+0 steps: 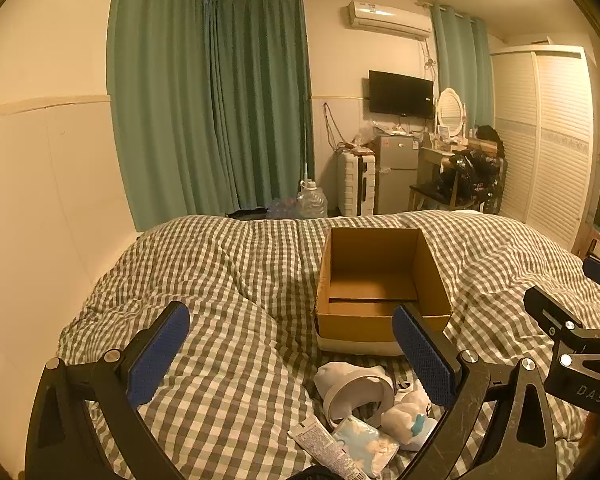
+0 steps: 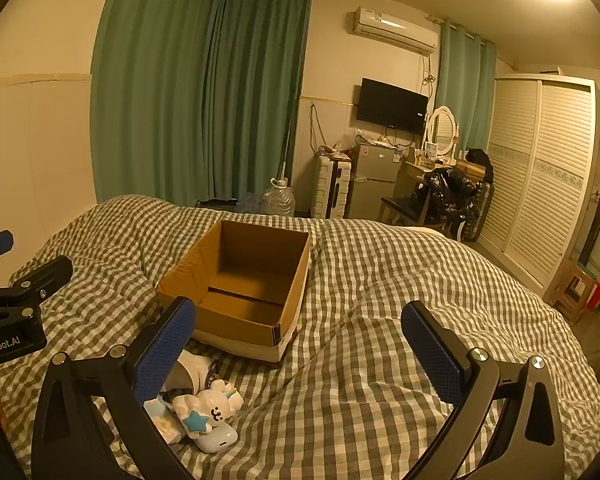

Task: Organize objects

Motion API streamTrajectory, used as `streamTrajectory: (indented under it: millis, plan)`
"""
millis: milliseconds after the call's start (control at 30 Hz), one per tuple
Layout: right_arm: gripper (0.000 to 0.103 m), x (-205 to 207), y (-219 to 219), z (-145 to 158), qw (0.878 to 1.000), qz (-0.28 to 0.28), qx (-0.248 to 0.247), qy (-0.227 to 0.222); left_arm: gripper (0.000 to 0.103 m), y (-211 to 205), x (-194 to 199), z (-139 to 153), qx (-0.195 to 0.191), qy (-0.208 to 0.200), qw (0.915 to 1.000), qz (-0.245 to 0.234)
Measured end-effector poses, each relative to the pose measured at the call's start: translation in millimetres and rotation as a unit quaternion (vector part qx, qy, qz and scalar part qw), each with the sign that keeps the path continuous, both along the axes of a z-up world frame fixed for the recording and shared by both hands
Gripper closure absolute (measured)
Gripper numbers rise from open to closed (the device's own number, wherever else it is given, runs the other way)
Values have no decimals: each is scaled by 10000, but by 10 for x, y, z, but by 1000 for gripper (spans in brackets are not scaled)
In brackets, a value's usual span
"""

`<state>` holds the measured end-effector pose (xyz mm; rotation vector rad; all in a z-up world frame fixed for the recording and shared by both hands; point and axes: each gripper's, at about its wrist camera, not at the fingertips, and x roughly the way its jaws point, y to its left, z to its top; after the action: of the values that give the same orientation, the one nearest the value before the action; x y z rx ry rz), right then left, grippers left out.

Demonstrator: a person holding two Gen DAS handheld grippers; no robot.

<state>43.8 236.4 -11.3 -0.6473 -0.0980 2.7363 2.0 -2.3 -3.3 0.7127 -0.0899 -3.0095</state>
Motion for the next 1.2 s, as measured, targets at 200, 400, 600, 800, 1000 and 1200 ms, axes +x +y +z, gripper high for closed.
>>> streamTrajectory:
  millis: [200, 400, 600, 800, 1000, 1200]
  plan:
    - [0, 1, -20, 2, 10000, -9, 31, 20, 0, -42, -22, -13, 66, -50, 9999, 59]
    - [0, 3, -30, -12, 10000, 8, 17, 27, 0, -38, -19, -21, 60, -50, 10000, 31]
    - [0, 7, -74, -6, 10000, 70, 22, 44, 0, -47, -17, -38, 104, -63, 9999, -23]
    - [0, 10, -73, 3, 10000, 39, 11, 50, 0, -55, -7, -36, 117, -44, 9999, -32]
    - [0, 13, -72, 3, 10000, 15, 12, 47, 0, -67, 1, -31, 147, -69, 9999, -3]
    - [0, 21, -75, 8, 10000, 7, 5, 47, 0, -92, 0, -41, 173, -63, 9998, 21]
